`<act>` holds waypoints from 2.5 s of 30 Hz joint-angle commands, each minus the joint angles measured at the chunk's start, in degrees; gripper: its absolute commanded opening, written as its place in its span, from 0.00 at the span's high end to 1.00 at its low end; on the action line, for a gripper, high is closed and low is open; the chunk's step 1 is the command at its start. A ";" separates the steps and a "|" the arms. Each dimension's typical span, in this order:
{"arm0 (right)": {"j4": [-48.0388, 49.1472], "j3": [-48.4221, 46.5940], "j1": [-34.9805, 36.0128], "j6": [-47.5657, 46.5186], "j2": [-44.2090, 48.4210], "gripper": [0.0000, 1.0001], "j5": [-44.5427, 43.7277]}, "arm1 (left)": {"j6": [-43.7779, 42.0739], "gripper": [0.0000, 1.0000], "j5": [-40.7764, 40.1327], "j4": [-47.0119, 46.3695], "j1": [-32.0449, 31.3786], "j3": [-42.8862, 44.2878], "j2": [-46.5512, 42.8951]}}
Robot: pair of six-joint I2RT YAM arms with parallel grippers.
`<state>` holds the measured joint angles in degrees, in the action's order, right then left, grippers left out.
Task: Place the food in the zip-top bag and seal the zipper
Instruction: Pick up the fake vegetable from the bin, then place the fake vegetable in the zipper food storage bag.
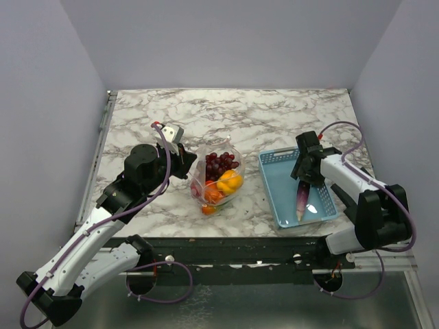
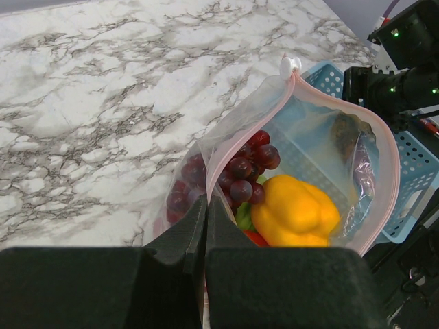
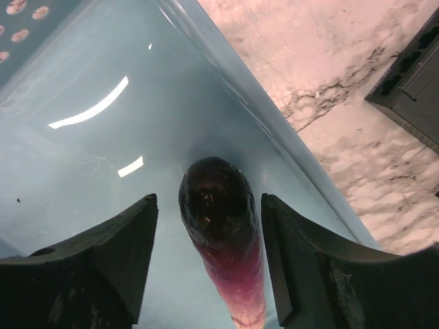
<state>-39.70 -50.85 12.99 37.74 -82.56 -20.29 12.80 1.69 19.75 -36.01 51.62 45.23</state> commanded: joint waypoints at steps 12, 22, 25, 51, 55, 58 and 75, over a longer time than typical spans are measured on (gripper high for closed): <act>3.66 3.90 -0.46 -1.00 -1.28 0.41 2.62 | -0.62 1.00 0.07 -0.16 0.06 -0.55 0.60; 1.79 3.00 -0.49 -1.95 1.74 0.83 2.32 | -0.62 1.00 -0.15 -0.07 0.00 -0.55 0.74; 0.15 1.50 -0.45 -2.20 4.21 0.97 2.13 | -0.59 1.00 -0.11 -0.09 0.11 -0.55 0.78; 15.65 -16.36 0.29 -5.05 28.87 0.99 22.40 | -0.58 1.00 0.39 -0.09 0.24 -0.64 1.26; 21.85 -16.48 1.08 -3.25 29.11 0.99 26.43 | -0.67 1.00 0.93 -0.15 0.23 -0.57 1.26; 27.55 -16.03 2.05 -1.29 29.43 0.99 28.83 | -0.78 1.00 1.44 -0.30 0.24 -0.47 1.41; 58.77 -14.28 21.92 -0.59 21.64 0.99 26.04 | -0.27 1.00 3.00 0.78 0.24 2.97 2.80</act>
<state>9.32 -65.69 31.57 38.89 -58.72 7.81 12.73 3.29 19.81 -36.01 51.72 48.12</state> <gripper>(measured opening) 0.474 0.003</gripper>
